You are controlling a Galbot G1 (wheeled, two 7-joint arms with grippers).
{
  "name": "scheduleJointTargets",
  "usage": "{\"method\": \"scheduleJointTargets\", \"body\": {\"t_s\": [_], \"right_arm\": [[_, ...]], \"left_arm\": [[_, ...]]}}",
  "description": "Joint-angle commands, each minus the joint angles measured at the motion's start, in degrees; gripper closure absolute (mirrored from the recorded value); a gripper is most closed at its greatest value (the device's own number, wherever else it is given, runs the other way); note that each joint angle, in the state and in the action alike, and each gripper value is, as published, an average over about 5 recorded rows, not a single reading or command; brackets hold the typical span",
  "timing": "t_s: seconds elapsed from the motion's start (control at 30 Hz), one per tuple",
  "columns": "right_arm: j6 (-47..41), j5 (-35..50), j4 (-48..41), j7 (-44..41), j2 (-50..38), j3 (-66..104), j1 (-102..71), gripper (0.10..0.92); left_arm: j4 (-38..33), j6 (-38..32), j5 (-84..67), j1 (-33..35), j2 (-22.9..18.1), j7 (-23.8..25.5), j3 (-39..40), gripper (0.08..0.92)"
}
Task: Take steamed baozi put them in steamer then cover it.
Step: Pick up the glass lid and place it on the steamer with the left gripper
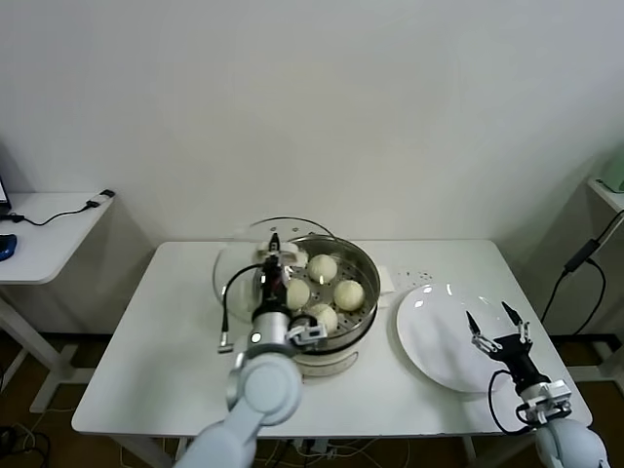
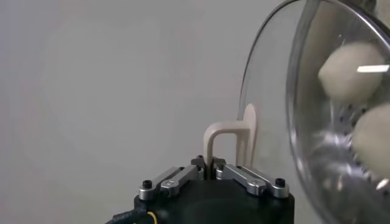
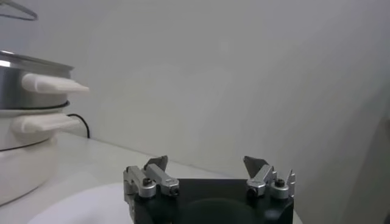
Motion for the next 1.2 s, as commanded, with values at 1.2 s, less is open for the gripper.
{"method": "scheduleJointTargets", "body": {"t_s": [1.2], "right_arm": [[1.53, -0.37, -1.83, -1.10, 0.55, 1.54, 0.13, 0.203]], "left_arm": [[14.55, 2.29, 4.50, -1.24, -11.25, -3.00, 2.53, 0.855]]}}
